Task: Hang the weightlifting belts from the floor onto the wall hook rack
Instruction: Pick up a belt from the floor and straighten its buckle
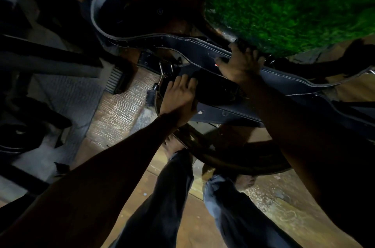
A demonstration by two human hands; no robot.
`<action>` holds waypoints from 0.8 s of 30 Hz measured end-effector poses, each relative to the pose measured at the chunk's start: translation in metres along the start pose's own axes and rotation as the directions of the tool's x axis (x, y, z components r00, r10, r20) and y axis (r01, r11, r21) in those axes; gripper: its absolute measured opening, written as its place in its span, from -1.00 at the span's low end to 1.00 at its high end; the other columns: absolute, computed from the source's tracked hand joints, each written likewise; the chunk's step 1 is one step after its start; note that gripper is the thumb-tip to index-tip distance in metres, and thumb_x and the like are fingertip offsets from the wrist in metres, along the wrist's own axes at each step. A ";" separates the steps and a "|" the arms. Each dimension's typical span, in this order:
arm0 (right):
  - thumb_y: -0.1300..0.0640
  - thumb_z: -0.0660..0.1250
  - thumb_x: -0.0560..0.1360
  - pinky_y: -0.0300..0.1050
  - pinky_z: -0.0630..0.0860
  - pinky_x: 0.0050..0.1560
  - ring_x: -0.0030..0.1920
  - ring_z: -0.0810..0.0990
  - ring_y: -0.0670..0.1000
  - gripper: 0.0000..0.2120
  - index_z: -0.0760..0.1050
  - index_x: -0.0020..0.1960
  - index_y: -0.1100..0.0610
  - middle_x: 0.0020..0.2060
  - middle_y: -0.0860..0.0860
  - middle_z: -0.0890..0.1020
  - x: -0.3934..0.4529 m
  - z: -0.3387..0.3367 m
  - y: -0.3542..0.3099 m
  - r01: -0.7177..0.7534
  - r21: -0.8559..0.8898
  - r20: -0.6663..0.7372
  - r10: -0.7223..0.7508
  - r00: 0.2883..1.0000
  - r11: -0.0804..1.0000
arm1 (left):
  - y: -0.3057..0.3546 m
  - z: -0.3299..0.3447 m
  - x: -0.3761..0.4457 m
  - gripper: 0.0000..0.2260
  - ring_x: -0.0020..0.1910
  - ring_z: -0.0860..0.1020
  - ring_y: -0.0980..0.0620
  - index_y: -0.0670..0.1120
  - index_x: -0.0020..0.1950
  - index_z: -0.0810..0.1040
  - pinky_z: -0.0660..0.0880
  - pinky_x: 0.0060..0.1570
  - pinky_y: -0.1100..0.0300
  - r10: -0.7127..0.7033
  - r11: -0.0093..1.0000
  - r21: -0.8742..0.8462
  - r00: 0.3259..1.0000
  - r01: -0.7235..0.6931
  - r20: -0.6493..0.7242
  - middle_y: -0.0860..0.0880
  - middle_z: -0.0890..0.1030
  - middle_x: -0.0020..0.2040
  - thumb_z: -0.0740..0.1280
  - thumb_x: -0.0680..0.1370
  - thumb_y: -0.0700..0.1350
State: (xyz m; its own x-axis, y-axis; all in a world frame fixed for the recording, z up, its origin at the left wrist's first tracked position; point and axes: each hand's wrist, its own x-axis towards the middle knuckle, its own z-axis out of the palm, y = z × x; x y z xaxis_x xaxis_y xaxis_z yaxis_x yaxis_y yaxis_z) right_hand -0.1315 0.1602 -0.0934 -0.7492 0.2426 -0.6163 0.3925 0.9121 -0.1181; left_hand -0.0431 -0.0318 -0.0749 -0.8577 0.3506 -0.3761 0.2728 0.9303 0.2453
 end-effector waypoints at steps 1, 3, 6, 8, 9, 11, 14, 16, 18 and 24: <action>-0.41 0.27 0.43 0.25 0.20 0.45 0.49 0.29 0.27 -0.31 0.36 0.47 -0.12 0.47 0.16 0.43 0.005 -0.001 -0.002 -0.030 0.043 0.073 0.027 0.997 0.999 | 0.000 -0.002 -0.002 -0.59 0.08 0.50 -0.20 -0.17 0.27 0.50 0.46 0.04 -0.06 0.002 1.000 -0.007 1.000 -0.002 0.011 -0.17 0.53 0.13 0.15 0.49 -0.05; -0.48 0.35 0.10 0.25 0.32 0.42 0.44 0.40 0.23 -0.11 0.48 0.37 -0.13 0.39 0.07 0.54 0.014 0.002 0.000 -0.088 0.243 0.138 0.056 0.989 0.966 | -0.001 -0.006 -0.007 -0.57 0.09 0.51 -0.21 -0.17 0.27 0.50 0.45 0.04 -0.07 0.006 1.000 -0.018 0.999 -0.006 0.032 -0.17 0.53 0.12 0.12 0.47 -0.06; -0.41 0.41 -0.12 0.22 0.44 0.39 0.37 0.51 0.15 -0.04 0.59 0.28 -0.16 0.32 0.00 0.61 0.035 0.026 0.023 -0.160 0.526 0.148 0.096 0.984 0.835 | -0.001 -0.017 -0.020 -0.62 0.10 0.52 -0.22 -0.19 0.30 0.50 0.49 0.06 -0.08 -0.010 0.999 -0.031 0.999 0.011 0.036 -0.19 0.54 0.14 0.31 0.49 -0.16; -0.26 0.54 0.02 0.17 0.44 0.41 0.38 0.51 0.13 -0.17 0.61 0.29 -0.13 0.34 0.00 0.61 0.007 0.003 0.017 -0.198 0.624 0.152 0.131 0.980 0.756 | 0.000 -0.028 -0.025 -0.63 0.08 0.53 -0.23 -0.21 0.28 0.50 0.51 0.05 -0.09 -0.021 0.999 -0.047 0.999 0.022 0.033 -0.21 0.55 0.12 0.38 0.48 -0.20; -0.15 0.59 0.12 0.13 0.45 0.42 0.39 0.52 0.13 -0.25 0.61 0.32 -0.08 0.35 0.02 0.61 -0.013 -0.015 0.008 -0.208 0.657 0.147 0.148 0.978 0.724 | 0.001 -0.034 -0.028 -0.63 0.07 0.53 -0.24 -0.22 0.27 0.50 0.53 0.04 -0.10 -0.020 0.998 -0.054 0.999 0.021 0.031 -0.22 0.55 0.11 0.39 0.48 -0.20; 0.05 0.62 0.31 -0.05 0.48 0.39 0.38 0.54 0.11 -0.37 0.60 0.37 0.03 0.36 0.07 0.61 -0.037 -0.035 0.004 -0.220 0.721 0.161 0.150 0.976 0.657 | 0.006 -0.051 -0.033 -0.63 0.11 0.53 -0.25 -0.22 0.29 0.49 0.54 0.08 -0.14 -0.015 0.998 -0.056 0.999 0.017 0.036 -0.23 0.55 0.14 0.38 0.49 -0.20; 0.17 0.61 0.37 -0.17 0.51 0.27 0.34 0.59 0.08 -0.46 0.62 0.34 0.12 0.32 0.10 0.64 -0.065 -0.052 0.008 -0.179 0.770 0.119 0.139 0.983 0.613 | 0.017 -0.080 -0.042 -0.59 0.18 0.52 -0.25 -0.23 0.34 0.47 0.54 0.15 -0.16 -0.020 0.998 -0.061 0.999 0.022 0.032 -0.25 0.54 0.19 0.37 0.50 -0.18; 0.21 0.59 0.39 -0.19 0.52 0.16 0.27 0.63 0.10 -0.54 0.65 0.28 0.17 0.24 0.14 0.68 -0.093 -0.065 0.008 -0.155 0.777 0.080 0.148 0.986 0.610 | 0.027 -0.102 -0.052 -0.58 0.18 0.51 -0.26 -0.24 0.35 0.47 0.53 0.16 -0.15 -0.014 0.998 -0.063 1.000 0.015 0.021 -0.25 0.54 0.19 0.37 0.51 -0.18; 0.22 0.56 0.41 -0.23 0.51 0.06 0.20 0.67 0.11 -0.61 0.67 0.24 0.19 0.18 0.16 0.71 -0.122 -0.080 0.009 -0.127 0.778 0.046 0.146 0.988 0.616 | 0.041 -0.127 -0.063 -0.58 0.17 0.52 -0.26 -0.23 0.36 0.47 0.53 0.14 -0.14 -0.004 0.998 -0.065 1.000 0.004 0.000 -0.25 0.55 0.18 0.35 0.50 -0.21; 0.12 0.53 0.39 -0.02 0.60 0.21 0.13 0.67 0.07 -0.57 0.67 0.23 0.20 0.13 0.15 0.73 -0.246 -0.136 0.002 -0.079 0.836 0.013 0.124 0.992 0.543 | 0.086 -0.207 -0.118 -0.58 0.22 0.51 -0.24 -0.23 0.38 0.46 0.53 0.17 -0.12 -0.038 0.995 -0.096 0.999 0.039 0.008 -0.23 0.54 0.22 0.33 0.52 -0.19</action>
State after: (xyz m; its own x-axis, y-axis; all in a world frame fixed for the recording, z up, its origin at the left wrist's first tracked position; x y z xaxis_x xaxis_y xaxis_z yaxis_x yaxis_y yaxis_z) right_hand -0.0189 0.1476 0.1643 -0.6878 0.3491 -0.6365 0.7183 0.2003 -0.6663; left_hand -0.0083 -0.0155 0.1759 -0.8639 0.3155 -0.3927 0.1962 0.9287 0.3147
